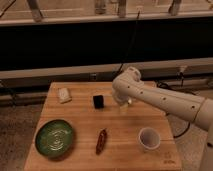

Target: Knock the eraser over

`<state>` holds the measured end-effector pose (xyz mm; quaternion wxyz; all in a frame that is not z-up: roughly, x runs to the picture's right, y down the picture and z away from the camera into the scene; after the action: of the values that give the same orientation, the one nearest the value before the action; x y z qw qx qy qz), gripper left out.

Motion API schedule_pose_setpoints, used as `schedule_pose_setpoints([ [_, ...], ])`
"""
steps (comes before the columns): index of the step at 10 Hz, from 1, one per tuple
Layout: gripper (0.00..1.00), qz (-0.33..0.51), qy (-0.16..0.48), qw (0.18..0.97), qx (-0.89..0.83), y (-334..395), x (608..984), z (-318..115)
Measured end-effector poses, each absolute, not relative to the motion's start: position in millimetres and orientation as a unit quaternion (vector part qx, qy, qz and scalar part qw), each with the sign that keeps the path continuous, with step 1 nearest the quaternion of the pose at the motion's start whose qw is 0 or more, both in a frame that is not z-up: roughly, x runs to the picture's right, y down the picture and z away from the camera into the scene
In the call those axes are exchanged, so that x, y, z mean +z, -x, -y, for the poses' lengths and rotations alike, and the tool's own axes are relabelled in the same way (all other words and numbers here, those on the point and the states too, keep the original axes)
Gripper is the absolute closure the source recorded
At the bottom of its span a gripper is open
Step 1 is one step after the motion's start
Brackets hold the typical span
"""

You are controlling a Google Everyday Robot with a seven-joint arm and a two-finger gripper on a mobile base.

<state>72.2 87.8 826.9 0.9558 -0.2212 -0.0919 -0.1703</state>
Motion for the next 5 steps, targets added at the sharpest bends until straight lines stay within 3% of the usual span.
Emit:
schedule_pose_setpoints([
  [5, 0.20, 0.097, 0.217, 0.955, -0.179, -60.2, 837.0, -81.7],
])
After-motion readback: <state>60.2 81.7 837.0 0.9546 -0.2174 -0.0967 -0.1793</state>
